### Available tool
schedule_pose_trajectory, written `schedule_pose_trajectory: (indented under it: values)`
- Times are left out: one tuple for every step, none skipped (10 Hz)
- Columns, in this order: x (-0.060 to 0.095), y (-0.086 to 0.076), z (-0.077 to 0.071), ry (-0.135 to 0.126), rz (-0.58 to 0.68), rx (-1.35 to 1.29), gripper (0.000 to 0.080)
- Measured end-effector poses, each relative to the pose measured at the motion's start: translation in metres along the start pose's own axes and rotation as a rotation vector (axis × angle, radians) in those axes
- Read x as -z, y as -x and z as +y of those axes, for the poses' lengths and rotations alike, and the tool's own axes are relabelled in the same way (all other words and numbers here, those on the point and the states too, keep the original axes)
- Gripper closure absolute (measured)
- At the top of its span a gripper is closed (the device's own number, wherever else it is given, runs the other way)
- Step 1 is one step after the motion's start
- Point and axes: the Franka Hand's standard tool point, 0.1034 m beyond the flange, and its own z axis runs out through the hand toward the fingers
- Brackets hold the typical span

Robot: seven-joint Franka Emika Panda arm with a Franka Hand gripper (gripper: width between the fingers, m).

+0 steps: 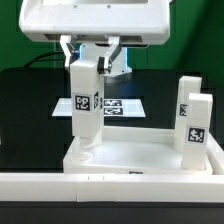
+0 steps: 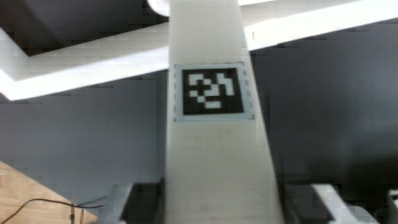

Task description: Assemble desk

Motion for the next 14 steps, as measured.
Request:
schedule_pose_trajectory:
  values:
    - [0.0, 0.0, -0.001, 0.001, 0.002, 0.002, 0.0509]
    - [-0.001, 0.002, 0.003, 0.006, 0.001, 0.002, 0.0509]
    - [-0.003, 0.006, 0.003, 0.008, -0.004, 0.003, 0.0509]
    - [-0.006, 0.011, 0.003, 0.011, -0.011, 0.007, 0.0509]
    - [-0.008, 0.014, 0.005, 0.015, -0.017, 0.008, 0.0509]
    - [-0.01, 0.017, 0.006, 0.017, -0.021, 0.009, 0.0509]
    - [-0.012, 0.02, 0.007, 0.021, -0.027, 0.011, 0.0509]
    - [-0.012, 0.021, 0.008, 0.022, -0.028, 0.011, 0.0509]
    - [-0.013, 0.021, 0.008, 0.023, -0.028, 0.01, 0.0509]
    - [-0.013, 0.021, 0.009, 0.024, -0.028, 0.009, 0.0509]
    - [-0.013, 0.021, 0.011, 0.026, -0.028, 0.008, 0.0509]
    - [-0.014, 0.02, 0.011, 0.027, -0.027, 0.008, 0.0509]
    - [-0.015, 0.021, 0.011, 0.03, -0.022, 0.011, 0.0509]
    - [-0.019, 0.025, 0.011, 0.033, -0.029, 0.015, 0.0509]
